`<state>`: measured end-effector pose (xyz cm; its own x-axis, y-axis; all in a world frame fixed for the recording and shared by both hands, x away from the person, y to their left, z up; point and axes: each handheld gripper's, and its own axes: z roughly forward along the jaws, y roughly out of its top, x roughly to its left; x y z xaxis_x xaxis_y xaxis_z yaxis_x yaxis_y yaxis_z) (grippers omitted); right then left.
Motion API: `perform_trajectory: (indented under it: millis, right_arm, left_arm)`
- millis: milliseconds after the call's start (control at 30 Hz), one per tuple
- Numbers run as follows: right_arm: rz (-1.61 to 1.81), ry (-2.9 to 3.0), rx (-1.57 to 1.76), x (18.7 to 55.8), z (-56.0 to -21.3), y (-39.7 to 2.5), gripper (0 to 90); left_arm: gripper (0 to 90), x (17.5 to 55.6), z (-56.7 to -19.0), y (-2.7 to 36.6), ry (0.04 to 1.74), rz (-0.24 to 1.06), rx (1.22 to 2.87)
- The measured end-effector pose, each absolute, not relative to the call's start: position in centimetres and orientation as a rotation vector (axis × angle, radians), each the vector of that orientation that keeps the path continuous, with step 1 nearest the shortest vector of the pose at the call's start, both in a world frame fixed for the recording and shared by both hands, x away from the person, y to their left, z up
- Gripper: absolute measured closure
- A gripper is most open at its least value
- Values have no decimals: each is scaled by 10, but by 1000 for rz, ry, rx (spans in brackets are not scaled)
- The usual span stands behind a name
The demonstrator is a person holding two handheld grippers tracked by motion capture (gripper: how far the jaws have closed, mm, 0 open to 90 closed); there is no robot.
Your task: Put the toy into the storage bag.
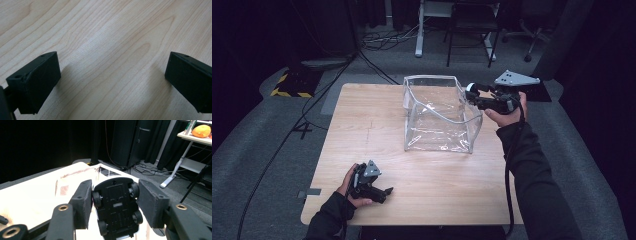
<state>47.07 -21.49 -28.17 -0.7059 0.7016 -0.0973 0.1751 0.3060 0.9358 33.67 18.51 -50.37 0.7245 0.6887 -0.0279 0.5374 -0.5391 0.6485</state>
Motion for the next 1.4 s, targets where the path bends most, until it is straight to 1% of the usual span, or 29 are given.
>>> perform_trajectory:
  millis: [767, 1400]
  right_arm:
    - [1306, 2133, 813, 498, -289, -188, 471]
    - [1243, 2210, 776, 500, -299, -165, 470]
  left_arm:
    - [5, 337, -504, 185, 925, 309, 2277]
    - [6, 337, -504, 185, 919, 307, 2281]
